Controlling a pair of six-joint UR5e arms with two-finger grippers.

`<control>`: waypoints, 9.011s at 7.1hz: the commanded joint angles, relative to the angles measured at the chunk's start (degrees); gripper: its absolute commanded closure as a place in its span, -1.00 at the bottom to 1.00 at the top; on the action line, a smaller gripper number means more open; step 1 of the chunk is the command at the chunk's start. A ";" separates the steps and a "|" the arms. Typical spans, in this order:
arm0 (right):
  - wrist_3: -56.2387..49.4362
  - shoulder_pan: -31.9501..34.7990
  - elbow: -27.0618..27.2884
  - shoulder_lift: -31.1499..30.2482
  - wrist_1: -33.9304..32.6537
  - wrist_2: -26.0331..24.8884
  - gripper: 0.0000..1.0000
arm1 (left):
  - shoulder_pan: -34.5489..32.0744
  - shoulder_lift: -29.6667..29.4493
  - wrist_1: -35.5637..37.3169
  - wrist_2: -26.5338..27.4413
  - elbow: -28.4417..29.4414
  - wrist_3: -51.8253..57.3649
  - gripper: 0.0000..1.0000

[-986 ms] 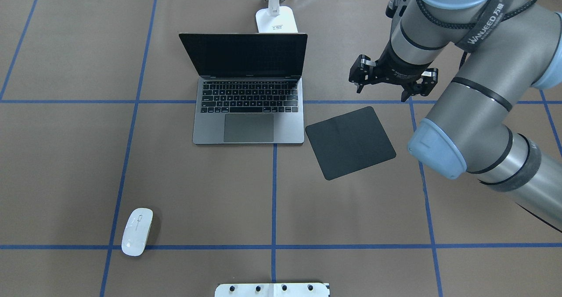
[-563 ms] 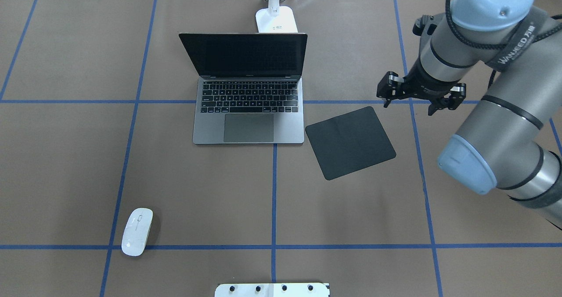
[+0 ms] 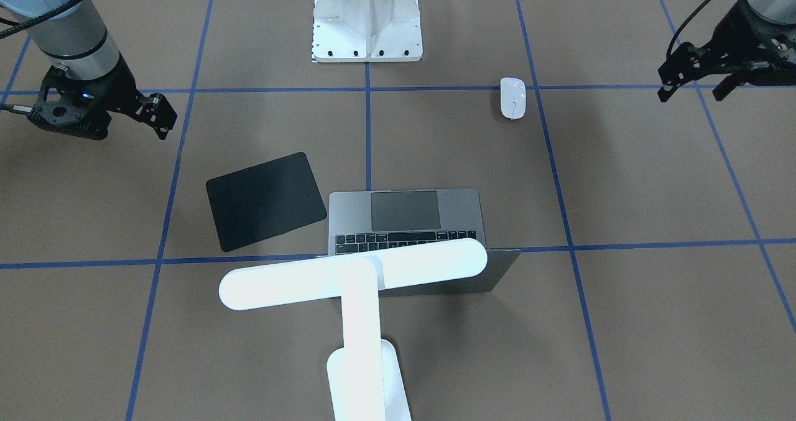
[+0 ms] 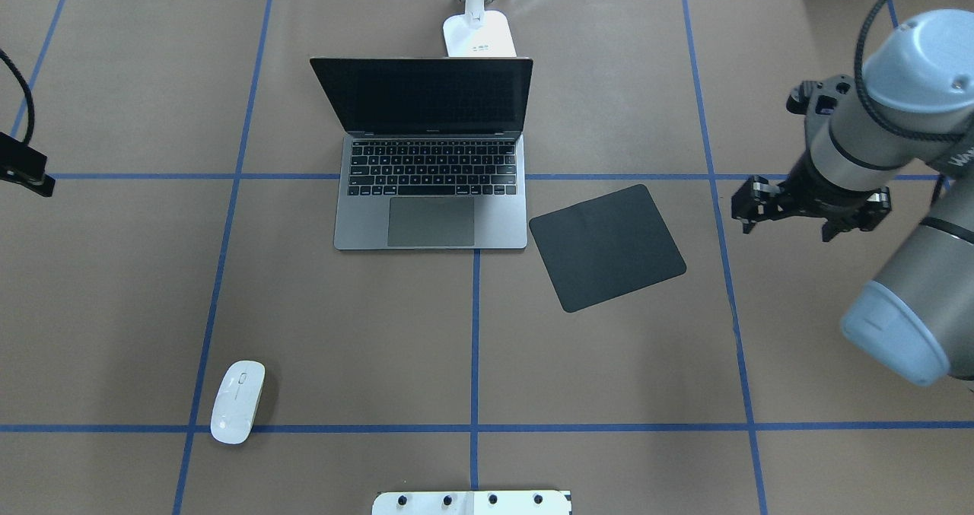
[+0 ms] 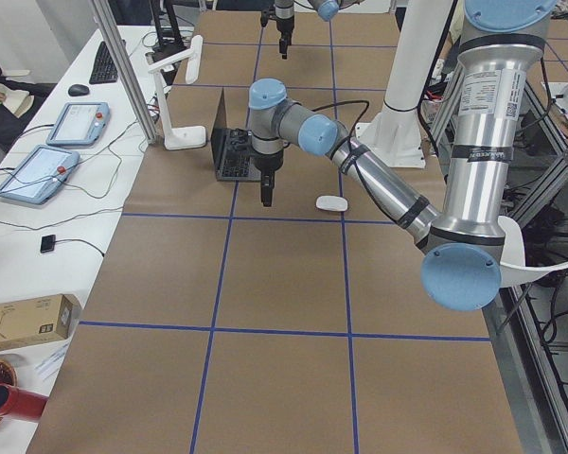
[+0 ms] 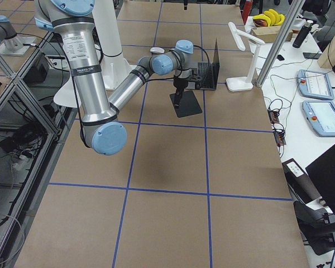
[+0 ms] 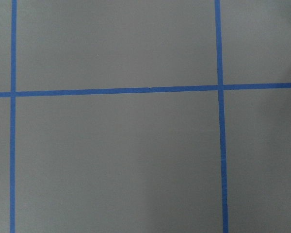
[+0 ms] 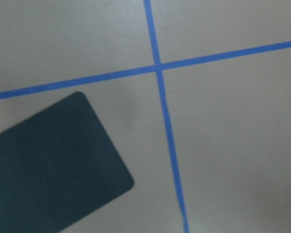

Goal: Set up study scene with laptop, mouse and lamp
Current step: 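Raise the right gripper away from the pad while the left gripper moves toward the mouse, then lower the left gripper over the white mouse, then close the left gripper on the white mouse and lift it, then carry the white mouse with the left gripper over the black mouse pad, then lower the white mouse onto the black mouse pad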

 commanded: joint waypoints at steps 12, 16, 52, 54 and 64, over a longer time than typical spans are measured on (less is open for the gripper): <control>-44.42 9.56 0.78 -18.09 0.71 0.34 -1.00 | 38.93 0.16 -19.98 19.76 8.37 -21.48 -0.99; -44.42 9.65 0.78 -18.10 0.71 0.52 -1.00 | 40.78 0.34 -20.08 19.94 9.42 -21.57 -1.00; -65.34 23.10 -12.22 -18.18 2.03 9.04 -1.00 | 39.81 -66.81 -21.10 33.79 62.23 -48.53 0.84; -65.34 23.10 -12.40 -18.18 2.03 9.65 -1.00 | 41.13 -66.37 -22.19 36.63 64.35 -48.90 0.84; -65.17 23.10 -12.75 -17.31 2.03 10.36 -1.00 | 43.78 -64.19 -18.88 41.66 59.14 -45.67 -0.93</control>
